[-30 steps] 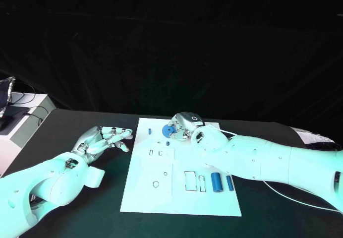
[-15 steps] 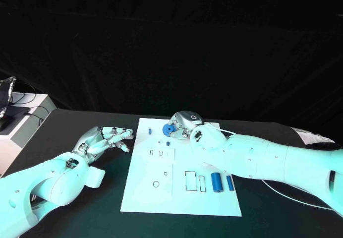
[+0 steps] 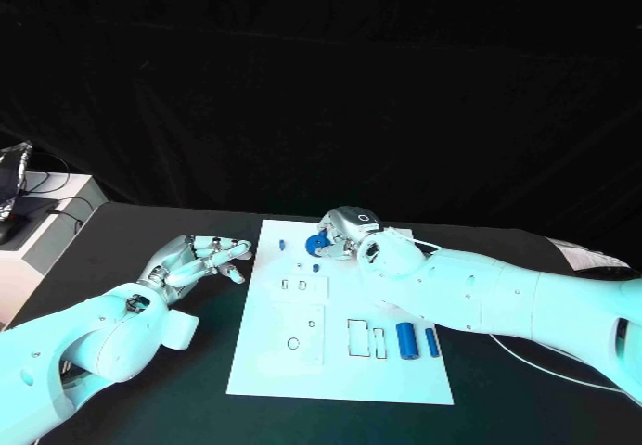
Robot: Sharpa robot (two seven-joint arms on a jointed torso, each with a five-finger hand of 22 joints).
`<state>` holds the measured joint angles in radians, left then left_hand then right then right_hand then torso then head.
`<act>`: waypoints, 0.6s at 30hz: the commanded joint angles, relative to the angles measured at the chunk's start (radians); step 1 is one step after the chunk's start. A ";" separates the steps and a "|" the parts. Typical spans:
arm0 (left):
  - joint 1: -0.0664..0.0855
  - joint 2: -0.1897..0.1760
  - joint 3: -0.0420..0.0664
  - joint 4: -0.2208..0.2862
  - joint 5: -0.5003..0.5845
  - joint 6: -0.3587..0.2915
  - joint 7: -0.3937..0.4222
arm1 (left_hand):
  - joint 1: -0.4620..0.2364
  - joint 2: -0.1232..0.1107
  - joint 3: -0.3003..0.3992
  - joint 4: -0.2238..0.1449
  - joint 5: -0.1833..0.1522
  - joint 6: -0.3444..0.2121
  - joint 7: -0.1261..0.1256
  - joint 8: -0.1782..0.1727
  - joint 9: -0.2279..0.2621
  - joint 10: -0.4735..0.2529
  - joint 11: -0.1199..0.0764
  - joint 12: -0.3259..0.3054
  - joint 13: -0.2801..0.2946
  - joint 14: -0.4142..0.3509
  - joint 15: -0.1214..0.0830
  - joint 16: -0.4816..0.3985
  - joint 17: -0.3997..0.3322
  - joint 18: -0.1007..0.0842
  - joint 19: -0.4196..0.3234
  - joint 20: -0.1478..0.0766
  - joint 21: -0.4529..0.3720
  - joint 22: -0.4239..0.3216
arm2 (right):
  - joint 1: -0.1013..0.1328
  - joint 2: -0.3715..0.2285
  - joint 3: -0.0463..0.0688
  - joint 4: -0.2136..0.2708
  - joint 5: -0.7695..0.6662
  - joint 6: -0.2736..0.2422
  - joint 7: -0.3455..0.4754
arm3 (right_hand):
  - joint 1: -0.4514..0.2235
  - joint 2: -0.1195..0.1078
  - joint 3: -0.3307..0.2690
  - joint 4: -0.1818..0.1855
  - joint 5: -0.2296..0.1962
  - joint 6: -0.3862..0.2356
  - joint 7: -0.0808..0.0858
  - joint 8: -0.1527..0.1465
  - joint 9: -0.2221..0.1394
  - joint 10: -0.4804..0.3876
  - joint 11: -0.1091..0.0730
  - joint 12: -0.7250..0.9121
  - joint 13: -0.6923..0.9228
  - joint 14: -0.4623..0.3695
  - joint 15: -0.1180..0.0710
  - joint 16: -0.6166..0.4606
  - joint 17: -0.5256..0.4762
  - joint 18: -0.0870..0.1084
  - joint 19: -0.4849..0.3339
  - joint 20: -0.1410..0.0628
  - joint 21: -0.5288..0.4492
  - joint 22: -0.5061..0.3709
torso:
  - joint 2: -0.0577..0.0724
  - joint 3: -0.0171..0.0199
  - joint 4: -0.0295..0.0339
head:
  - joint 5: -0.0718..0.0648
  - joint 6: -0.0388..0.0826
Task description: Assemble the parts on the task board
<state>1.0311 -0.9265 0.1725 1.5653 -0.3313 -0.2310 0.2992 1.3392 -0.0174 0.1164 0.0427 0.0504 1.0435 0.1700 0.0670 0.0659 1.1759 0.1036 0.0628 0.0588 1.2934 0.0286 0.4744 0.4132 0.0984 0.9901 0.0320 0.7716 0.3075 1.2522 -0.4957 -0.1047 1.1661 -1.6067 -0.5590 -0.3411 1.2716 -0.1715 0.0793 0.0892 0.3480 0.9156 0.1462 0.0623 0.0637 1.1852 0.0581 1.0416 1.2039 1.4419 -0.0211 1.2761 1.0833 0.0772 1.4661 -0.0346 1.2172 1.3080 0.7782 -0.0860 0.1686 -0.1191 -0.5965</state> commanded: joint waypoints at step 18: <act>0.001 0.003 0.001 -0.003 -0.002 0.018 0.003 | -0.006 0.002 0.005 0.000 0.001 -0.008 -0.001 -0.003 -0.001 -0.007 0.003 -0.003 0.001 -0.007 -0.001 0.004 -0.001 0.015 -0.008 0.002 0.008 -0.003 | -0.013 -0.058 -0.005 0.053 0.137 0.014 0.055 | -0.029 0.058 -0.036 -0.048 0.109 0.084 0.009 0.002 0.002 0.015 -0.013 0.042 -0.008 0.003 -0.007 0.007 0.013 0.002 0.048 -0.005 0.022 0.175 | 0.001 0.0011 -0.0016 | 0.005 -0.001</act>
<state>1.0311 -0.9263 0.1725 1.5612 -0.3314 -0.2292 0.2981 1.3392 -0.0174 0.1163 0.0427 0.0504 1.0435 0.1700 0.0670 0.0660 1.1758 0.1036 0.0628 0.0588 1.2934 0.0286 0.4744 0.4133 0.0983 0.9901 0.0320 0.7763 0.3055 1.2478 -0.5519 -0.1054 1.2162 -1.5186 -0.5602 -0.3077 1.2399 -0.1230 0.0445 0.0455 0.4513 0.9942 0.1545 0.0613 0.0656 1.1987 0.0496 1.0772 1.1956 1.4422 -0.0214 1.2799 1.0944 0.0771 1.4647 -0.0334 1.2360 1.3078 0.7787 -0.0848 0.1664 -0.1127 -0.5981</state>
